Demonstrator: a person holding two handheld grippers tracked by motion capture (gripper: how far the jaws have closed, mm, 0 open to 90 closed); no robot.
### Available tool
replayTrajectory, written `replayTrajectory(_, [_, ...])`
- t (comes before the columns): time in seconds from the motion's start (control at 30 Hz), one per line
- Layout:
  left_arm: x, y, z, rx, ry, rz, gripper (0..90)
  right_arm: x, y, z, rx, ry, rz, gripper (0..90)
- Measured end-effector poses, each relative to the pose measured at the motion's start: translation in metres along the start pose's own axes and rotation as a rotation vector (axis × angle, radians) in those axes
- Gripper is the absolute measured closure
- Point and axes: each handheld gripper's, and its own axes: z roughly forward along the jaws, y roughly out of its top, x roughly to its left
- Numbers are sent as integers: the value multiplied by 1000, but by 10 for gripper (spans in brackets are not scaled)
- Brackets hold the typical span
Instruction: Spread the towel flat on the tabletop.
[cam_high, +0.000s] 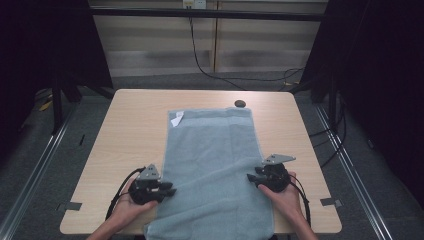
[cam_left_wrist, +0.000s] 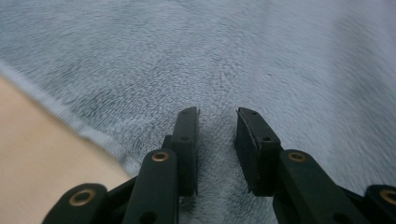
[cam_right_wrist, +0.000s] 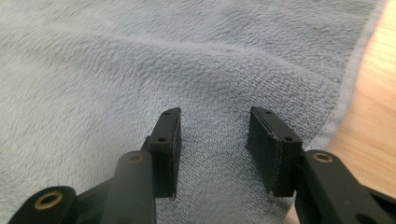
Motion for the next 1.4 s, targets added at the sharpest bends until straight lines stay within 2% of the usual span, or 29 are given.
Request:
replayTrajectory(0.1, [-15, -11, -9, 13, -29, -9, 693, 3, 1, 3, -12, 28, -4, 528])
replayTrajectory(0.13, [-16, -11, -10, 15, -27, -4, 692, 5, 2, 6, -19, 46, -5, 523])
replayTrajectory(0.2, [-13, -9, -9, 15, -21, 9, 687, 9, 5, 8, -5, 26, -25, 524])
replayTrajectory(0.3, [5, 1, -3, 5, 43, -45, 683, 11, 9, 12, -3, 5, -23, 525])
replayTrajectory(0.4, [23, 10, 2, -3, 131, -49, 678, 9, 11, 14, -4, -1, -3, 524])
replayTrajectory(0.47, [32, 14, 3, -5, 153, -71, 680, 7, 12, 15, -5, 4, 0, 523])
replayTrajectory(0.5, [34, 14, 4, -12, 145, -103, 680, 7, 12, 15, -8, 5, -1, 516])
replayTrajectory(0.53, [33, 13, 3, -10, 145, -88, 677, 9, 12, 14, 1, 4, 10, 499])
replayTrajectory(0.6, [27, 9, -2, 6, 166, -57, 677, 15, 10, 11, 19, 21, -12, 476])
replayTrajectory(0.7, [21, -1, -7, -19, 136, -63, 635, 32, -3, -2, 22, 33, -33, 477])
replayTrajectory(0.73, [18, -2, -8, -14, 128, -54, 619, 36, -9, -6, 11, 39, -42, 478])
replayTrajectory(0.83, [8, -5, -10, 2, 112, -33, 586, 48, -21, -19, 22, 43, -51, 478])
replayTrajectory(0.93, [0, -10, -14, 9, 72, -23, 588, 53, -28, -27, 31, 59, -60, 477])
replayTrajectory(0.97, [-3, -11, -16, 22, 76, -18, 605, 54, -29, -28, 33, 60, -62, 477])
replayTrajectory(1.03, [-2, -14, -21, 20, 40, -54, 633, 52, -29, -30, 44, 76, -57, 465])
replayTrajectory(1.07, [0, -14, -23, 18, 31, -71, 635, 50, -27, -29, 47, 105, -53, 439])
replayTrajectory(1.1, [3, -12, -24, 5, 35, -71, 634, 47, -26, -29, 32, 120, -53, 437])
replayTrajectory(1.17, [12, -5, -24, -36, 32, -75, 631, 40, -20, -28, -5, 115, -41, 433])
replayTrajectory(1.2, [19, 1, -24, -69, 38, -80, 625, 36, -17, -28, -27, 116, -28, 433])
replayTrajectory(1.23, [26, 8, -22, -79, 46, -76, 622, 28, -12, -27, -63, 127, 6, 434])
replayTrajectory(1.3, [38, 19, -18, -96, 73, -81, 612, 16, -3, -24, -107, 129, 39, 434])
replayTrajectory(1.4, [56, 34, -8, -106, 88, -129, 606, 0, 8, -16, -135, 113, 70, 437])
